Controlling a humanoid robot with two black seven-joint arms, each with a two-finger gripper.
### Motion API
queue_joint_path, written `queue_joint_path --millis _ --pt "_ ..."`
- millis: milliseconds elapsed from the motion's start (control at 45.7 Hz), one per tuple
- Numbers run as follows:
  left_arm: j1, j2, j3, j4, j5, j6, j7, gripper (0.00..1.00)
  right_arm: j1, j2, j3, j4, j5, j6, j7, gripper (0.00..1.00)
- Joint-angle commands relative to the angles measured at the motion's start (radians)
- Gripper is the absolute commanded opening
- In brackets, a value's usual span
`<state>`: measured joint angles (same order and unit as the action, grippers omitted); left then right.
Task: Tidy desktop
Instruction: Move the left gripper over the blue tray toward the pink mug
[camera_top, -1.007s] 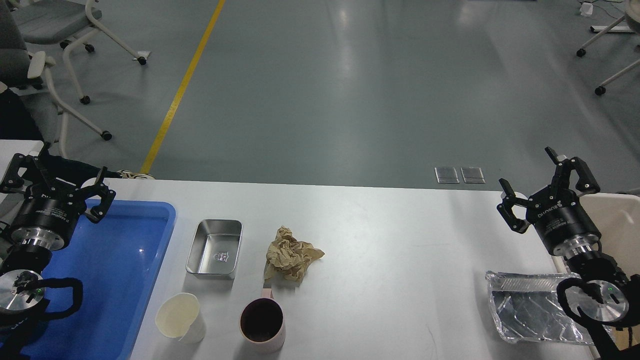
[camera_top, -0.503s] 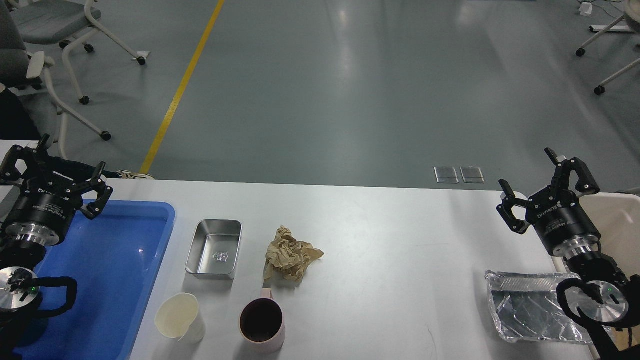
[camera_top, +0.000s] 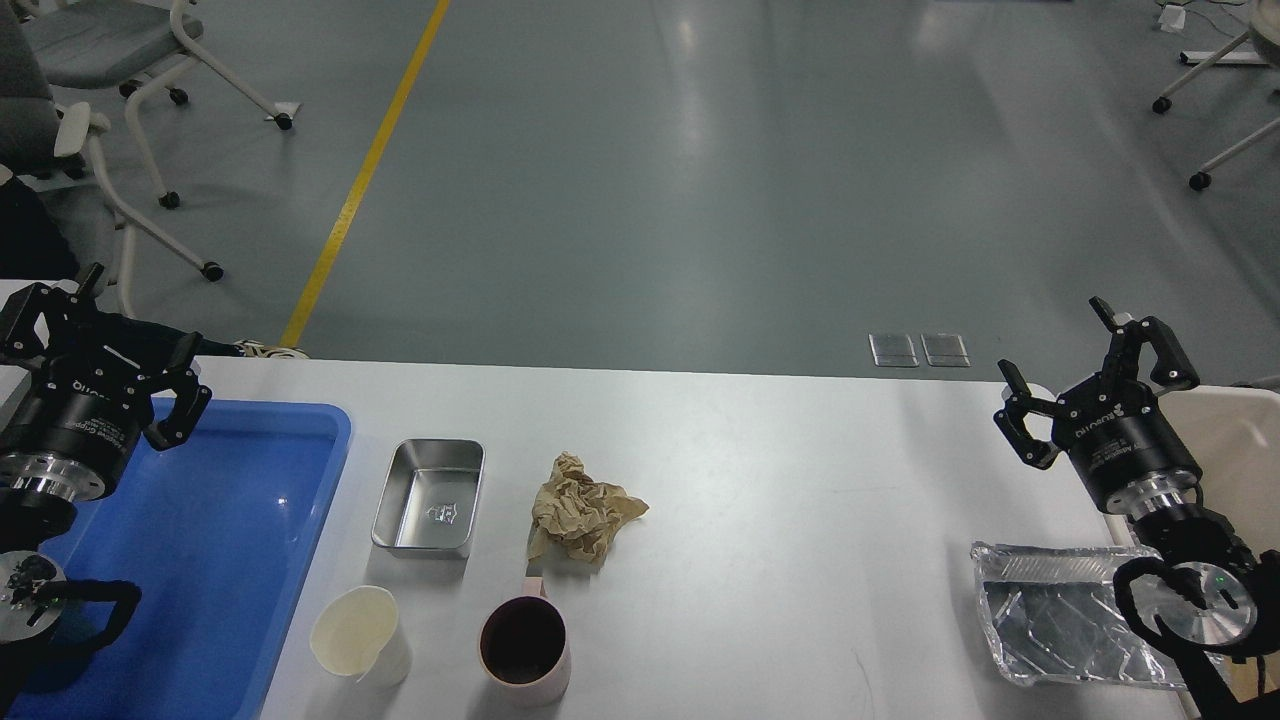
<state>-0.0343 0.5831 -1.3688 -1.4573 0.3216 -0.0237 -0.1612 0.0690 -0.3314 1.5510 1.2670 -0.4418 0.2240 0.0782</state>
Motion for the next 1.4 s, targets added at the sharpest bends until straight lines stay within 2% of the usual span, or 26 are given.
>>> queue_joint_path --millis 0,394,569,678,963,1379 --pt "0.019 0.115 0.046 -0.034 0.047 0.002 0.003 0.98 0.000 0.000 0.001 0.000 0.000 -0.002 0.000 1.00" --pt "0.019 0.642 0.326 -0.093 0.050 0.005 0.002 0.98 0.006 0.000 -0.005 -0.003 0.000 -0.002 0.000 1.00" --pt "0.022 0.761 0.349 -0.092 0.091 -0.019 0.003 0.98 0.003 -0.001 -0.006 -0.003 0.000 -0.002 0.000 1.00" --pt "0.037 0.799 0.361 -0.097 0.157 -0.056 0.003 0.98 0.003 -0.001 -0.006 -0.003 0.000 0.000 0.000 1.00" --pt "0.044 0.840 0.422 -0.147 0.405 -0.056 0.002 0.98 0.003 -0.001 -0.008 -0.003 0.000 0.000 0.000 1.00" --pt "0.036 0.836 0.425 -0.163 0.441 -0.068 0.009 0.98 0.000 -0.018 -0.009 -0.002 0.000 0.000 0.000 1.00"
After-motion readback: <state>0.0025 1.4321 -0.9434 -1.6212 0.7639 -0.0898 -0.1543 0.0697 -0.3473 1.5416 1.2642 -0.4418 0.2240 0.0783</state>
